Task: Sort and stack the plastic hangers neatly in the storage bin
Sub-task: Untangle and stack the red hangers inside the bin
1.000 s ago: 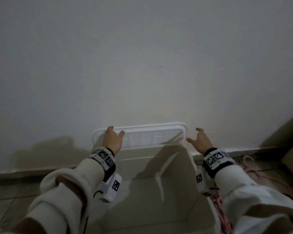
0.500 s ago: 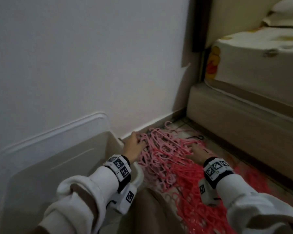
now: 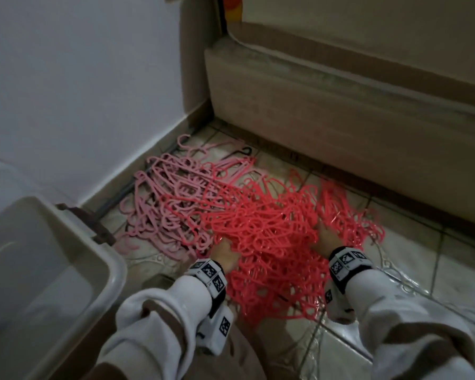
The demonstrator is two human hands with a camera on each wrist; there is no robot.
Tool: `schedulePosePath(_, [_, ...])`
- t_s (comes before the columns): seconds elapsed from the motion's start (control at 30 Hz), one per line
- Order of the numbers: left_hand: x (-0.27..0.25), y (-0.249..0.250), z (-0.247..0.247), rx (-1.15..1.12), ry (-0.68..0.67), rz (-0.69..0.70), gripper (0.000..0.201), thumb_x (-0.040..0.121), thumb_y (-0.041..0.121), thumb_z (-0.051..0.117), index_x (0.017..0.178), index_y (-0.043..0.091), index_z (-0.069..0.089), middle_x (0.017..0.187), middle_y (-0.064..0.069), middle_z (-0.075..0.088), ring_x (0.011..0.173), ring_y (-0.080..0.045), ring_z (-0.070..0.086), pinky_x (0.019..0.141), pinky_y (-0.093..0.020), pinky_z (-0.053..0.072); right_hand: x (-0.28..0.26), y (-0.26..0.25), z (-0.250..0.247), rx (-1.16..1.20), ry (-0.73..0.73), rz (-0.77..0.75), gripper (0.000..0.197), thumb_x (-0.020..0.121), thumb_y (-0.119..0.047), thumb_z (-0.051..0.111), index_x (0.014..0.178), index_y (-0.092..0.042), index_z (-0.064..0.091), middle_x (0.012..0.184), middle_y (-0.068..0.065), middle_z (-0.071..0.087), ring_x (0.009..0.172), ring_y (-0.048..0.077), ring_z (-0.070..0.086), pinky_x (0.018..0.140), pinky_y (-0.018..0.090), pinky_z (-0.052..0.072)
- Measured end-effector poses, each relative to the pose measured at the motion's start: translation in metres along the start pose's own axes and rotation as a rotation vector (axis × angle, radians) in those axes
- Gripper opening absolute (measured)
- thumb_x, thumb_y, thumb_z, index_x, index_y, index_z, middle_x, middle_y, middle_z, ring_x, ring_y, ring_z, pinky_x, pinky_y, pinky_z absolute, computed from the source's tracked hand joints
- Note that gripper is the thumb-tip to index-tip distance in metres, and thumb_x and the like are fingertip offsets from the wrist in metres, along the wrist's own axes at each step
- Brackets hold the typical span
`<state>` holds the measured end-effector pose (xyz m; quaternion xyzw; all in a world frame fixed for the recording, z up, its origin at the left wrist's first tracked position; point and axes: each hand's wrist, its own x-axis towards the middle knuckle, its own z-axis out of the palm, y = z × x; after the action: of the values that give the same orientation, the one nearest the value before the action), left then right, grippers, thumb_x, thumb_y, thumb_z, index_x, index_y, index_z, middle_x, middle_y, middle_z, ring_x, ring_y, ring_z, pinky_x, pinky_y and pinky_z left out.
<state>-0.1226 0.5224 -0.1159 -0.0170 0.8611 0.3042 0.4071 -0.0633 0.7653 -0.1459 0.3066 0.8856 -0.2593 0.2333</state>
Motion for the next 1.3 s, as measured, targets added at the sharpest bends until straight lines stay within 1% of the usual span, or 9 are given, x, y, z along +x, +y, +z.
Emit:
schedulePosePath(0.13, [0.037, -0.015, 0.017, 0.060, -0.048, -0.070, 0.078, 0.073, 0.052, 0.052, 0.139, 0.014, 0.034, 0.135, -0.013, 0.050, 0.115, -0.031, 0.054, 0.097, -0.044, 0.047, 0.016, -0.010, 0.008, 0.180, -0.009, 0.042, 0.086, 0.083, -0.027, 0.067, 0.145, -0.002, 0.013, 0.144, 0.021, 0.036, 0.129, 0.034, 0.041, 0.106, 0.038, 0.037])
schedulePosePath(0.23, [0.057, -0.019, 0.023, 0.031, -0.079, -0.118, 0.091, 0.080, 0.055, 0.057, 0.148, 0.012, 0.015, 0.148, -0.015, 0.034, 0.133, -0.036, 0.036, 0.107, -0.047, 0.036, 0.028, -0.023, 0.011, 0.372, -0.034, 0.094, 0.085, 0.082, -0.033, 0.068, 0.142, 0.000, 0.018, 0.143, 0.018, 0.038, 0.129, 0.034, 0.042, 0.106, 0.037, 0.037])
schedulePosePath(0.4, [0.089, -0.025, 0.033, -0.218, -0.033, -0.253, 0.110, 0.057, 0.069, 0.061, 0.146, 0.021, 0.019, 0.150, -0.013, 0.030, 0.134, -0.035, 0.034, 0.106, -0.052, 0.036, 0.043, -0.040, 0.023, 0.379, -0.041, 0.167, 0.081, 0.068, -0.048, 0.076, 0.127, -0.002, 0.045, 0.126, 0.017, 0.057, 0.115, 0.032, 0.055, 0.097, 0.038, 0.047])
schedulePosePath(0.53, [0.057, 0.006, 0.028, -0.304, -0.084, -0.290, 0.074, 0.089, 0.048, 0.054, 0.143, 0.004, 0.029, 0.150, -0.016, 0.028, 0.134, -0.034, 0.034, 0.107, -0.040, 0.035, 0.042, -0.043, 0.027, 0.331, -0.087, 0.171, 0.062, 0.065, -0.045, 0.079, 0.106, -0.002, 0.061, 0.107, 0.016, 0.067, 0.098, 0.029, 0.065, 0.083, 0.035, 0.053])
schedulePosePath(0.7, [0.066, 0.001, 0.043, -0.483, -0.079, -0.319, 0.085, 0.085, 0.043, 0.062, 0.148, 0.007, 0.016, 0.152, -0.015, 0.025, 0.136, -0.034, 0.032, 0.108, -0.046, 0.035, 0.046, -0.032, 0.032, 0.388, -0.081, 0.166, 0.068, 0.064, -0.041, 0.081, 0.116, -0.004, 0.056, 0.113, 0.012, 0.065, 0.101, 0.027, 0.062, 0.086, 0.029, 0.050])
schedulePosePath(0.83, [0.060, 0.008, 0.036, -0.627, -0.058, -0.292, 0.077, 0.086, 0.030, 0.065, 0.147, 0.008, 0.023, 0.146, -0.011, 0.037, 0.131, -0.031, 0.040, 0.104, -0.039, 0.040, 0.048, -0.022, 0.032, 0.561, -0.069, 0.141, 0.093, 0.057, -0.040, 0.084, 0.135, -0.008, 0.043, 0.126, 0.013, 0.059, 0.110, 0.026, 0.060, 0.099, 0.041, 0.047])
schedulePosePath(0.97, [0.056, 0.016, 0.029, -0.638, -0.099, -0.260, 0.078, 0.088, 0.025, 0.064, 0.148, 0.008, 0.017, 0.146, -0.012, 0.037, 0.129, -0.029, 0.043, 0.101, -0.036, 0.041, 0.049, -0.014, 0.026, 0.742, -0.082, 0.116, 0.123, 0.026, -0.052, 0.085, 0.133, -0.009, 0.045, 0.118, 0.016, 0.063, 0.095, 0.027, 0.067, 0.089, 0.045, 0.053])
schedulePosePath(1.07, [0.046, 0.023, 0.025, -0.647, -0.081, -0.220, 0.083, 0.086, 0.028, 0.066, 0.149, 0.011, 0.015, 0.147, -0.014, 0.036, 0.130, -0.033, 0.043, 0.105, -0.043, 0.040, 0.042, -0.018, 0.016, 0.810, -0.104, 0.096, 0.095, 0.054, -0.028, 0.086, 0.134, -0.006, 0.041, 0.115, 0.017, 0.064, 0.091, 0.027, 0.068, 0.080, 0.038, 0.056])
schedulePosePath(1.3, [0.034, 0.028, 0.020, -0.637, -0.073, -0.147, 0.080, 0.088, 0.028, 0.062, 0.149, 0.011, 0.012, 0.153, -0.010, 0.024, 0.134, -0.028, 0.037, 0.108, -0.041, 0.035, 0.033, -0.019, 0.003, 0.764, -0.038, 0.014, 0.070, 0.066, -0.019, 0.081, 0.126, -0.002, 0.049, 0.104, 0.011, 0.067, 0.067, 0.012, 0.065, 0.053, 0.017, 0.050])
